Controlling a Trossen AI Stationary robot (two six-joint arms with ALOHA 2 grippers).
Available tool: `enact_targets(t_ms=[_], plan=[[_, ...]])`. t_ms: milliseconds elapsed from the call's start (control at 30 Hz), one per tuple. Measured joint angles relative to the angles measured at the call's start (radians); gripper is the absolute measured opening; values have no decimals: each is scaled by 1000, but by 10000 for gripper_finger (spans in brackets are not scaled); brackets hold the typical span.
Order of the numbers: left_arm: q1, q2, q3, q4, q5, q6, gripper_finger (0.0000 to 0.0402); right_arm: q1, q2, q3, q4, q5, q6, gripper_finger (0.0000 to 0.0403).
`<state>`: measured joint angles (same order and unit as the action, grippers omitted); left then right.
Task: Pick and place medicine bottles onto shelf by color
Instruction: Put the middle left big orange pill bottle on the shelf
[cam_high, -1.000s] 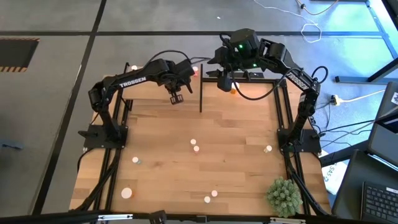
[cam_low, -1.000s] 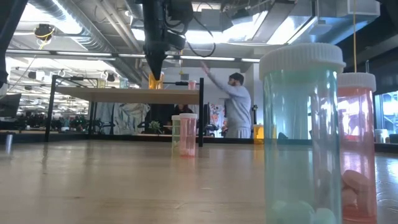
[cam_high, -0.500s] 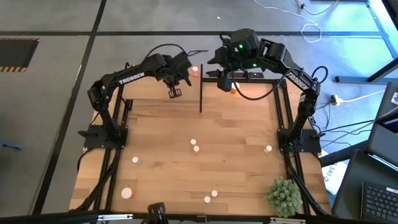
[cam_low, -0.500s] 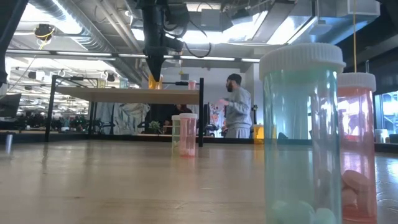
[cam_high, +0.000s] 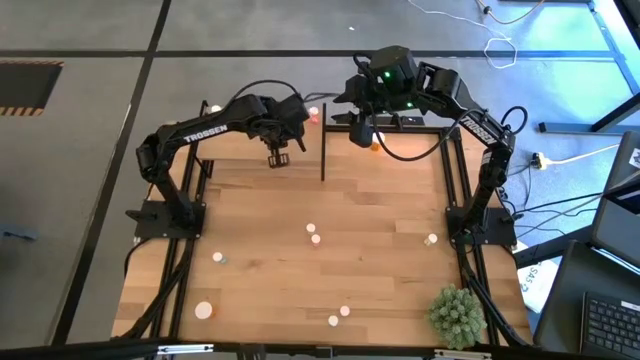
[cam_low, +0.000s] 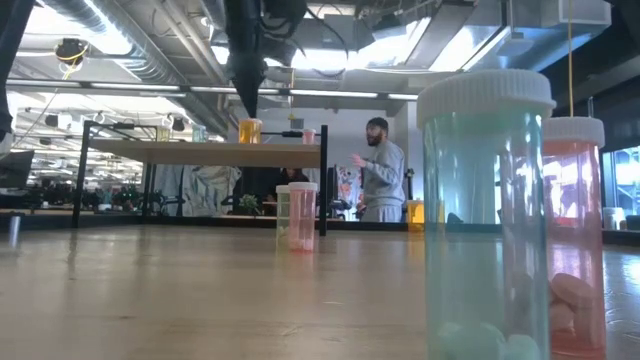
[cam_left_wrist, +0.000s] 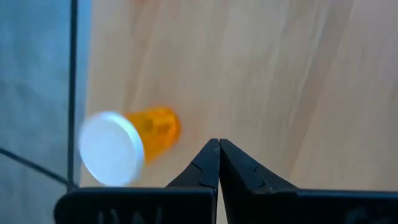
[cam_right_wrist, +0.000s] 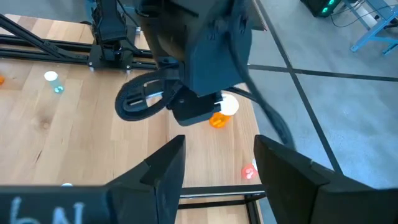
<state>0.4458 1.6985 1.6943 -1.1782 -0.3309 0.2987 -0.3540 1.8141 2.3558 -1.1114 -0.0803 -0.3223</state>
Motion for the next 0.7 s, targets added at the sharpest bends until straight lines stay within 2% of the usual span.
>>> enact_targets(t_ms=[100, 500, 700], plan=[[13, 0, -1, -48, -1, -8, 0, 0, 0, 0, 0, 0, 0, 193], [77, 1, -97, 5, -3, -19, 0, 0, 0, 0, 0, 0, 0, 193], [85, 1, -104, 29, -1, -7, 0, 0, 0, 0, 0, 0, 0, 193]])
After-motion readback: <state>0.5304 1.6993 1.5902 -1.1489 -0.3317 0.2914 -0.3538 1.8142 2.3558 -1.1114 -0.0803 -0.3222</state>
